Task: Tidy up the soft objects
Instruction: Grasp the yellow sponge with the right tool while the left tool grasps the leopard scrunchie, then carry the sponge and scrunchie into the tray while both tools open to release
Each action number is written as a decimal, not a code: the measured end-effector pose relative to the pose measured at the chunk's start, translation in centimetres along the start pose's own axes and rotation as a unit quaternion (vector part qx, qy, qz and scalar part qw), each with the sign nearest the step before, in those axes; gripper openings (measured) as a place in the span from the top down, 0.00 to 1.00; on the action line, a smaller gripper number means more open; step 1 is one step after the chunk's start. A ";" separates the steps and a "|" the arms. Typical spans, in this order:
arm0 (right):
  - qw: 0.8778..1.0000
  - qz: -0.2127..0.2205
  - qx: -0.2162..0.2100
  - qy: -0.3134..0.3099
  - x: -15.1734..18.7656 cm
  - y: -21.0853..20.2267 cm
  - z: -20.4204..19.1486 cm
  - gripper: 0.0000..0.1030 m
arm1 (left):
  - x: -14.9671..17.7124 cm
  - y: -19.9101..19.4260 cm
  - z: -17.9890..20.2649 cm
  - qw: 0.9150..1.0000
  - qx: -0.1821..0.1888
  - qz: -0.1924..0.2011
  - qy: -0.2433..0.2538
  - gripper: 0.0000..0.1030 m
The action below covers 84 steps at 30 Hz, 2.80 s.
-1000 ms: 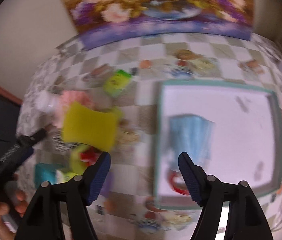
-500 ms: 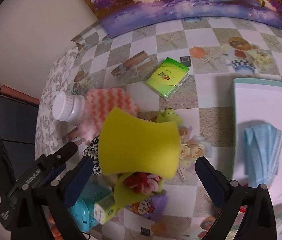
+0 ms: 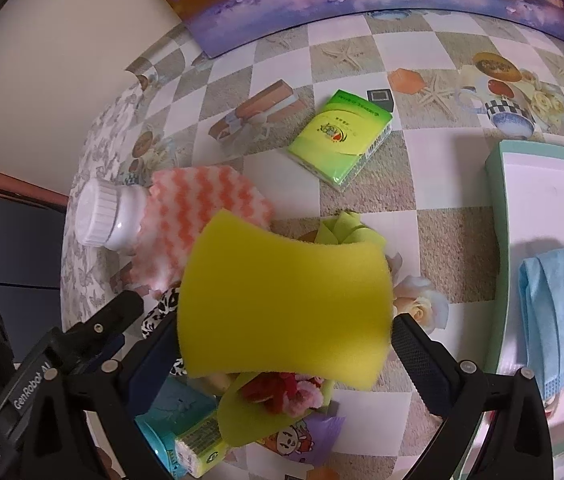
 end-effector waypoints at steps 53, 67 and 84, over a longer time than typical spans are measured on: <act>0.996 0.084 -0.031 0.018 -1.2 -8.0 2.9 0.10 | 0.4 -0.5 3.5 0.999 0.016 0.023 0.018 0.92; 0.991 0.126 -0.045 0.019 -1.6 -12.9 3.3 0.10 | -0.1 -8.0 5.6 0.993 0.008 0.108 0.050 0.93; 0.964 0.236 0.065 0.107 -5.0 -21.1 14.9 0.10 | 1.9 -11.0 19.8 0.968 0.064 0.141 0.196 0.93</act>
Point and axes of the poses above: each gripper's, at about its wrist camera, not at the fingertips, and y roughly the way its jaws point, z to its right, x to its underside, the point moved 3 cm from there along y, roughly the way its jaws point, and after that the axes turned 13 degrees about y, right-handed, at the moved point
